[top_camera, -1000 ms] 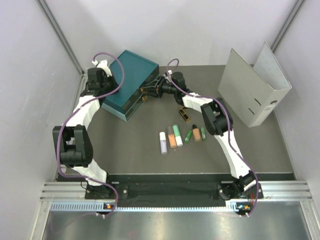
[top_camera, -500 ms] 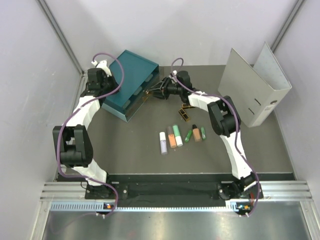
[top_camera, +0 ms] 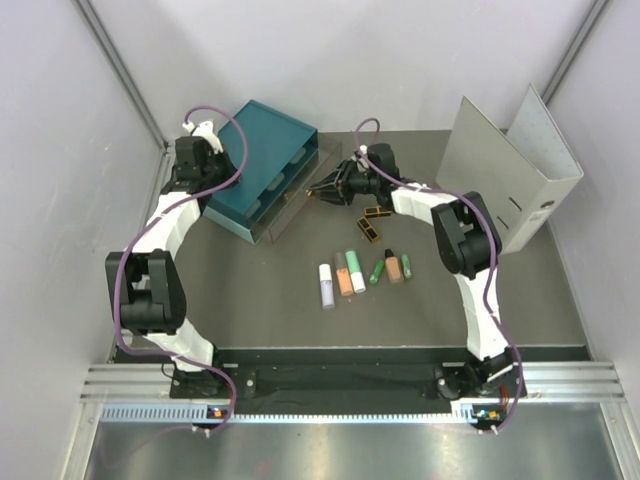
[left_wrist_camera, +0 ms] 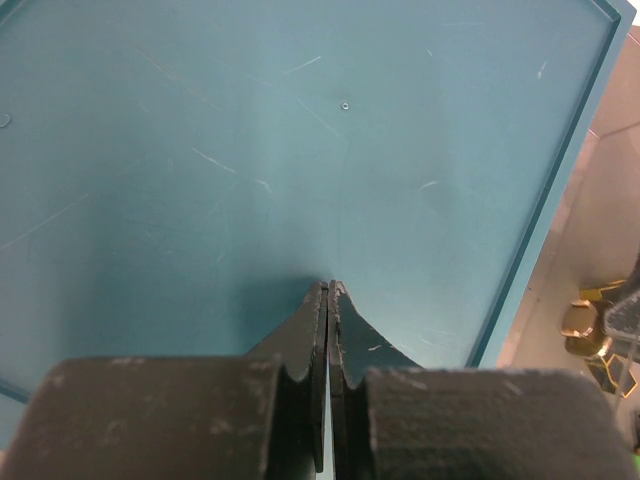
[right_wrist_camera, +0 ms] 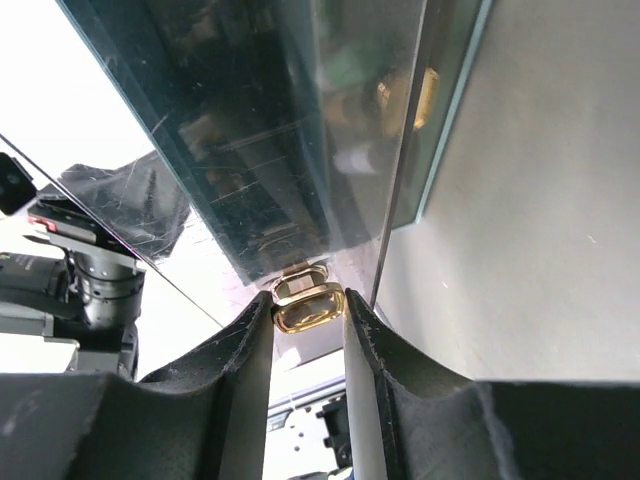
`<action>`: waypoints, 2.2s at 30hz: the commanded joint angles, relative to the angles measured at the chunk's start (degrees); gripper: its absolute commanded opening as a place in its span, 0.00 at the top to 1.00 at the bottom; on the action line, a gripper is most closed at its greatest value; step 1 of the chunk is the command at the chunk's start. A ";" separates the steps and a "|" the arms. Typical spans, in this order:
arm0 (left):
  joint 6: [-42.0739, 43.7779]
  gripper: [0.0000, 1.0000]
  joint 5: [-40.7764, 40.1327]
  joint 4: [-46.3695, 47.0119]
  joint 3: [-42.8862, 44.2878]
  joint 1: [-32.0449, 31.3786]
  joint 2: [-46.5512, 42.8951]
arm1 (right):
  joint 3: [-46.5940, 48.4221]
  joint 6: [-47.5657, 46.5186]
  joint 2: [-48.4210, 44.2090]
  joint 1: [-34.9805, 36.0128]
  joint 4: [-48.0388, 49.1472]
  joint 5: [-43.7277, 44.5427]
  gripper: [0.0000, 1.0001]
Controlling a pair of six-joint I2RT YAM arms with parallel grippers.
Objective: Organize the makeup
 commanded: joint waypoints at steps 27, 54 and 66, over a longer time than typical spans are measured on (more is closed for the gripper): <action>0.55 1.00 -1.37 -5.02 -4.30 -0.10 -1.64 | -2.50 -35.39 -16.09 -4.60 -44.99 -2.62 0.04; 2.13 1.00 1.44 -8.62 -3.43 -0.10 1.61 | -7.94 -72.94 -22.77 -5.39 -78.05 32.98 0.33; 1.60 1.00 2.93 -8.53 -3.95 -0.10 2.31 | -7.06 -74.16 -20.58 -2.85 -76.03 34.20 0.39</action>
